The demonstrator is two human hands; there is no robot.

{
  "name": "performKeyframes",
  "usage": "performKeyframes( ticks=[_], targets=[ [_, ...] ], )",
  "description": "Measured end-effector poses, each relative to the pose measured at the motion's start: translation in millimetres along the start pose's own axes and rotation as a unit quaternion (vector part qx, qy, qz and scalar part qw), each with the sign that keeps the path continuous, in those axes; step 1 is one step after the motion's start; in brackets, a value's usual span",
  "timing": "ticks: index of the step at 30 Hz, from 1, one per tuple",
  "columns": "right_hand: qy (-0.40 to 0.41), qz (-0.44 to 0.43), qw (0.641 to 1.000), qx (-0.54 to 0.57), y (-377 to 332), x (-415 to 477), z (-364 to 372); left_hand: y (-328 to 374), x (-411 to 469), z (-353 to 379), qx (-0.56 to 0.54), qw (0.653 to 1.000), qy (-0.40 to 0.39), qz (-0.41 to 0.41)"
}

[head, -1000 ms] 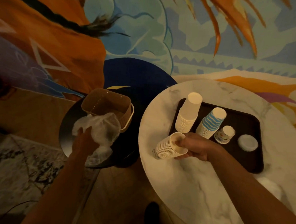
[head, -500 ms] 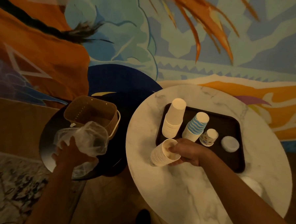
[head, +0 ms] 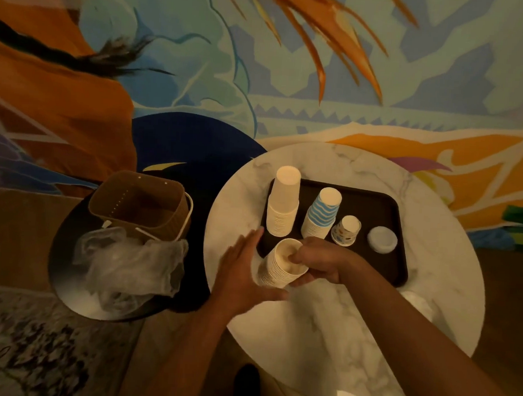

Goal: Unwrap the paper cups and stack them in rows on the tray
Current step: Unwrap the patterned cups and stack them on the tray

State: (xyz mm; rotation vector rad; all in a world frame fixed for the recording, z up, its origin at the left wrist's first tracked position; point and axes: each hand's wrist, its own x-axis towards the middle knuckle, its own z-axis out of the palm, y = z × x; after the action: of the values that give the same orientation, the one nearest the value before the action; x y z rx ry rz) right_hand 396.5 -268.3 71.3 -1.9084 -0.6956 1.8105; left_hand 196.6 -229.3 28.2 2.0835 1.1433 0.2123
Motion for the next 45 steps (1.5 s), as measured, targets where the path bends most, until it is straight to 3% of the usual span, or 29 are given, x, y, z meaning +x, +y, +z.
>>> performKeyframes(
  ticks=[3,6,12,18,23,29,45],
  targets=[
    [0.021,0.003,1.000,-0.013,11,-5,-12,27,1,33,-0.147,0.989,-0.005,0.025],
    [0.041,0.011,0.999,-0.012,26,-10,-27,44,0,56,-0.206,0.978,-0.008,0.024],
    [0.040,0.027,0.999,0.008,47,-32,-51,62,1,81,-0.208,0.977,-0.029,0.019],
    [0.057,-0.028,0.997,0.043,53,-55,-75,80,0,91,-0.242,0.968,-0.064,0.001],
    [0.050,-0.078,0.995,-0.027,55,-69,-91,91,0,93,-0.259,0.960,-0.103,-0.026],
    [0.057,-0.077,0.989,-0.116,60,-72,-103,99,3,99,-0.233,0.962,-0.135,-0.033],
    [0.082,-0.048,0.993,-0.066,61,-72,-126,102,14,110,-0.237,0.953,-0.177,-0.066]
  ],
)
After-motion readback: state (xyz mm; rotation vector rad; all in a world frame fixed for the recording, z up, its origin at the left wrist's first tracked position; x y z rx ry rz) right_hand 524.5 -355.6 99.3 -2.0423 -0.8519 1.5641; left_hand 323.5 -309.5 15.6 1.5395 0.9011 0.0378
